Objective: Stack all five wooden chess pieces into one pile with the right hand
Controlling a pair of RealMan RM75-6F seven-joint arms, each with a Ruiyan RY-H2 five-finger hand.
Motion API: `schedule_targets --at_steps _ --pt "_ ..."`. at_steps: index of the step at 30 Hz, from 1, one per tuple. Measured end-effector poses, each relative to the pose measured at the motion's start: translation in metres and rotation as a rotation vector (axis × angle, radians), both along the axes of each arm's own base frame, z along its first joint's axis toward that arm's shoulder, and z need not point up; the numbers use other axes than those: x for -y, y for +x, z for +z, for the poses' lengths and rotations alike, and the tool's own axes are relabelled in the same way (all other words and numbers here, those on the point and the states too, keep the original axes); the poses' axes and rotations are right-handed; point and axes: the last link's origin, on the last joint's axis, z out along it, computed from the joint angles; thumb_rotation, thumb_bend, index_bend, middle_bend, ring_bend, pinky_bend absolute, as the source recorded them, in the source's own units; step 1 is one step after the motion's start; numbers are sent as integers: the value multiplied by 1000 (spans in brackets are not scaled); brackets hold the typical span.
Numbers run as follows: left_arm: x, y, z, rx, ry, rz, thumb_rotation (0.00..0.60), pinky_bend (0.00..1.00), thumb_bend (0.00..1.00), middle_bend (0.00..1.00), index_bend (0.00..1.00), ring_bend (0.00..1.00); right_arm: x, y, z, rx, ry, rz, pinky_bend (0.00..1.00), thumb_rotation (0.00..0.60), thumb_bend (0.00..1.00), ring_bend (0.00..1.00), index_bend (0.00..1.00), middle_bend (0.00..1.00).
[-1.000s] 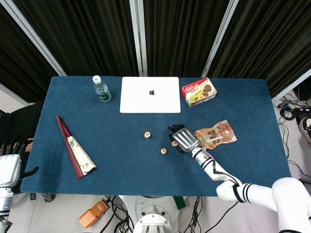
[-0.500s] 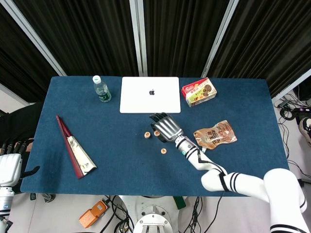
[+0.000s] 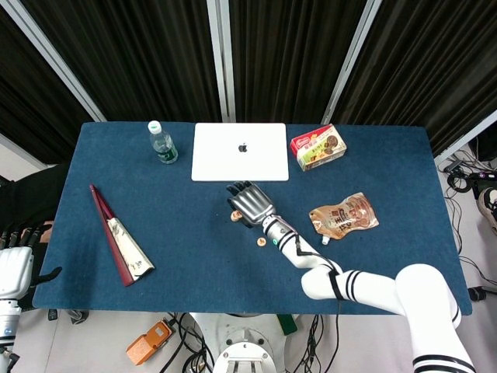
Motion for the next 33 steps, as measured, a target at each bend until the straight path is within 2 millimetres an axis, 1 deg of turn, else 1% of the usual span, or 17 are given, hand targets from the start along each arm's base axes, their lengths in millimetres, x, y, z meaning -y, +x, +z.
schedule_targets --at_steps 14,22,29,33 --pt "1 -2 0 2 2 6 600 17 4 136 185 90 1 6 -7 -18 3 9 250 600 473 210 512 229" --pt "1 -4 -1 3 2 9 600 17 4 136 185 90 1 5 -7 -22 0 4 250 600 472 210 496 229" --pt "1 -4 0 2 4 9 600 17 4 136 185 90 -1 6 -8 -21 3 14 247 600 473 210 439 229" --pt "1 -5 0 3 5 10 600 17 3 136 185 90 -3 7 -2 -1 -9 21 247 600 472 209 407 229"
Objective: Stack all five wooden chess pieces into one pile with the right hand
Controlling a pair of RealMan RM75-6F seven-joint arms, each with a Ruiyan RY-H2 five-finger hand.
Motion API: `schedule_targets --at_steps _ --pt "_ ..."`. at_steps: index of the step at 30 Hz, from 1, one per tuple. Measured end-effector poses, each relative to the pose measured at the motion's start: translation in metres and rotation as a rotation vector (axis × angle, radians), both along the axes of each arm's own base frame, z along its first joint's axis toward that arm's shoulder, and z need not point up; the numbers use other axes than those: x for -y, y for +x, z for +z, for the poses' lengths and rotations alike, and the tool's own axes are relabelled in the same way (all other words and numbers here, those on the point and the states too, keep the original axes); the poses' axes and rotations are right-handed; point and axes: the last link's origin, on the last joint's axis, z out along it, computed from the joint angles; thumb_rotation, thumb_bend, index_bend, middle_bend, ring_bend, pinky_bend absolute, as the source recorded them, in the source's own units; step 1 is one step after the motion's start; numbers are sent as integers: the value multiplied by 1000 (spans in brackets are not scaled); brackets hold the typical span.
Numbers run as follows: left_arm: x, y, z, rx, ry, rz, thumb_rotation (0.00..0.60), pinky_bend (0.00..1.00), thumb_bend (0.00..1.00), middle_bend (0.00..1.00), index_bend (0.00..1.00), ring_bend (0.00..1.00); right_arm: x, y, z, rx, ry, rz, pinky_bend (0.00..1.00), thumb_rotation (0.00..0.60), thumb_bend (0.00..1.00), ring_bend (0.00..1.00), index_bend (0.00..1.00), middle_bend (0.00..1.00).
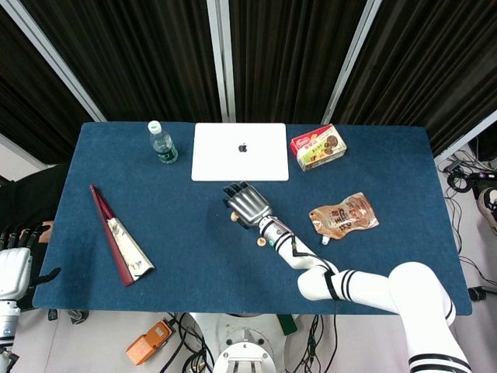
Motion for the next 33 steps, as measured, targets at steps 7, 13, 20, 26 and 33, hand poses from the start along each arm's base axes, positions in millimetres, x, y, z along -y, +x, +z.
schedule_targets --at_steps 7,13,20,26,33 --pt "0 -2 0 6 2 2 600 17 4 136 185 90 -11 -22 35 71 -70 19 247 600 473 209 411 229" --pt "-1 0 -2 11 1 -12 600 17 4 136 185 90 -36 -78 68 88 -101 -12 208 600 465 117 442 159" --pt "-1 6 -4 11 -2 -34 600 17 4 136 185 90 -60 -106 52 64 -37 -7 0 600 456 0 423 0" --pt "2 4 -1 12 8 -23 600 14 3 136 185 90 -68 -102 26 53 -22 47 0 600 456 0 424 0" --pt "3 1 -1 13 8 -18 600 14 4 136 185 90 -70 -97 9 38 -28 79 0 600 457 0 444 0"
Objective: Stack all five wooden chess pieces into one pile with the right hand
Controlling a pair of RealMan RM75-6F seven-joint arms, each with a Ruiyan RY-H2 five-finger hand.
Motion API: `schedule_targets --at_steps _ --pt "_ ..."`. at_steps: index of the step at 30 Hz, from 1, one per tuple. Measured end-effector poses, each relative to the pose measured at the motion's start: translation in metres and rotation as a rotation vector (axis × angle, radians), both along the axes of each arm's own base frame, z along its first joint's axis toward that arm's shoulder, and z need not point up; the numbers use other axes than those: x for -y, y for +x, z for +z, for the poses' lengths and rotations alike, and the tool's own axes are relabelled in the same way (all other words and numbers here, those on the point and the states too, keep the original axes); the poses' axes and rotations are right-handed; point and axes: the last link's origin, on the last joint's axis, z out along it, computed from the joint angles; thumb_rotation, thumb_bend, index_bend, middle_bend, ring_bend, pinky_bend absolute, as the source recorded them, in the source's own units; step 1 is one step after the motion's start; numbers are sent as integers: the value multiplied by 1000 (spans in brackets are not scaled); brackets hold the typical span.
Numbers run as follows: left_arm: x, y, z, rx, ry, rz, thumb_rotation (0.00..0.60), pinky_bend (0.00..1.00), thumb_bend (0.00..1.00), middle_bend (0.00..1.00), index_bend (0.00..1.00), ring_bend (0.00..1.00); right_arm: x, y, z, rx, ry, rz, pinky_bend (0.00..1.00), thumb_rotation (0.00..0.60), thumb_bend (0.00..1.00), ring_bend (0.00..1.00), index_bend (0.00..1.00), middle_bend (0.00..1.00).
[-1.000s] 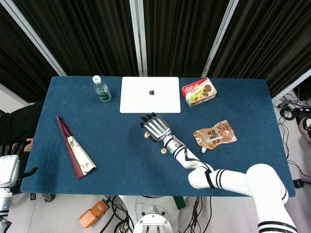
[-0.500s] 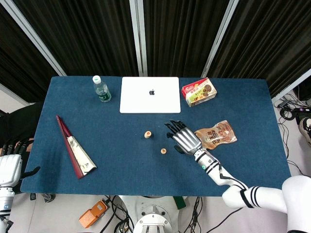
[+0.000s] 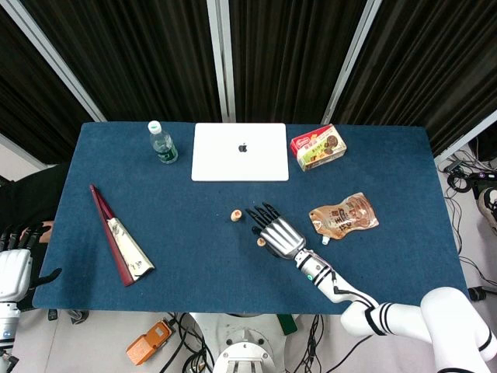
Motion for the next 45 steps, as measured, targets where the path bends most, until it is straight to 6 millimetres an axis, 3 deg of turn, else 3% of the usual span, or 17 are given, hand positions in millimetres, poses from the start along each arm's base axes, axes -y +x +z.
schedule_targets --at_steps 14,20,25,32,38,45 --pt "-1 -4 -1 4 -1 3 600 14 4 136 185 90 3 2 -12 0 22 -23 0 600 458 0 559 0" --pt "0 -6 0 5 1 7 600 14 4 136 185 90 8 7 -6 21 11 -27 0 600 460 0 596 0" --pt "0 -5 0 4 2 1 600 14 4 136 185 90 19 25 6 60 -2 -20 0 600 459 0 597 0" --pt "-1 -3 -1 -1 -4 -1 600 14 4 136 185 90 47 66 16 76 -9 -33 0 600 460 0 596 0" --pt "-1 -3 -1 -3 -7 8 600 14 4 136 185 90 65 86 10 44 -5 -60 0 600 460 0 577 0" --pt "0 -5 0 -5 -8 16 600 14 4 136 185 90 73 94 -2 14 -1 -88 0 600 460 0 557 0"
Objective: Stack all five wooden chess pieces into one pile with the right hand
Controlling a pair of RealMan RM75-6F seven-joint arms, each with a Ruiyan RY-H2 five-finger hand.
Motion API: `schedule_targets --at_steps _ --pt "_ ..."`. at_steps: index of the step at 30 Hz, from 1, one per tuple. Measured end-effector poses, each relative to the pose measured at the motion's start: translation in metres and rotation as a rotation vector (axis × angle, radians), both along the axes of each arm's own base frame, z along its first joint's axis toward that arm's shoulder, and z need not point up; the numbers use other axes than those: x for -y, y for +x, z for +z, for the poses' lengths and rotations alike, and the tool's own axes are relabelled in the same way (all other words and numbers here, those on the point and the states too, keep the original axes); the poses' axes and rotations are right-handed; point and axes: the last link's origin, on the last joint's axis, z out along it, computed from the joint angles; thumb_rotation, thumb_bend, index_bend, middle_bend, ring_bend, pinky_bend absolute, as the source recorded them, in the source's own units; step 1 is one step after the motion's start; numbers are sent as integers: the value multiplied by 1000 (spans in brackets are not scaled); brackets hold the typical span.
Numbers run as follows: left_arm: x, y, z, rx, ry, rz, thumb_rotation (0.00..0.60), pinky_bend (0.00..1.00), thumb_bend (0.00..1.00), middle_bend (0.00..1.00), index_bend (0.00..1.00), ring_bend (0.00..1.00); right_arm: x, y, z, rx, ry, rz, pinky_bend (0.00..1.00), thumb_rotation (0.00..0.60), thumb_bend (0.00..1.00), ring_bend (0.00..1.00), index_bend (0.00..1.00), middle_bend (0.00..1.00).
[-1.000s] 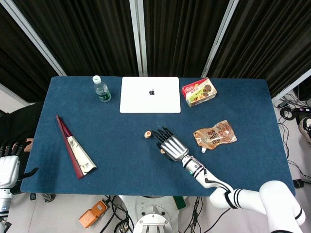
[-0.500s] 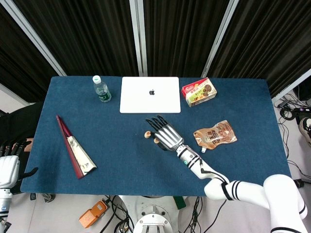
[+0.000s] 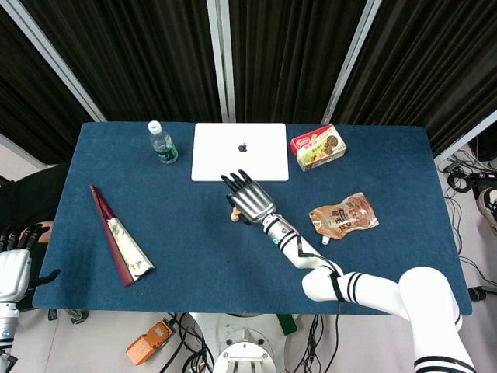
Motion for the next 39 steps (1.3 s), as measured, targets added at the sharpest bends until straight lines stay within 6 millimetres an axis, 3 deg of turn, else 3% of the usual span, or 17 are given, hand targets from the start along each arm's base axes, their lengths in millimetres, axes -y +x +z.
schedule_targets --at_steps 31,35,39 --pt "-2 -3 -3 6 -2 5 600 8 4 136 185 90 -5 -1 -8 -28 7 4 0 600 459 0 458 0" --pt "-3 -4 -3 8 -4 5 600 8 4 136 185 90 -8 1 -3 -5 -1 13 0 600 460 0 441 0" --pt "-5 -4 -4 13 -3 -1 600 8 4 136 185 90 -5 -4 14 30 -38 4 0 600 460 0 420 0"
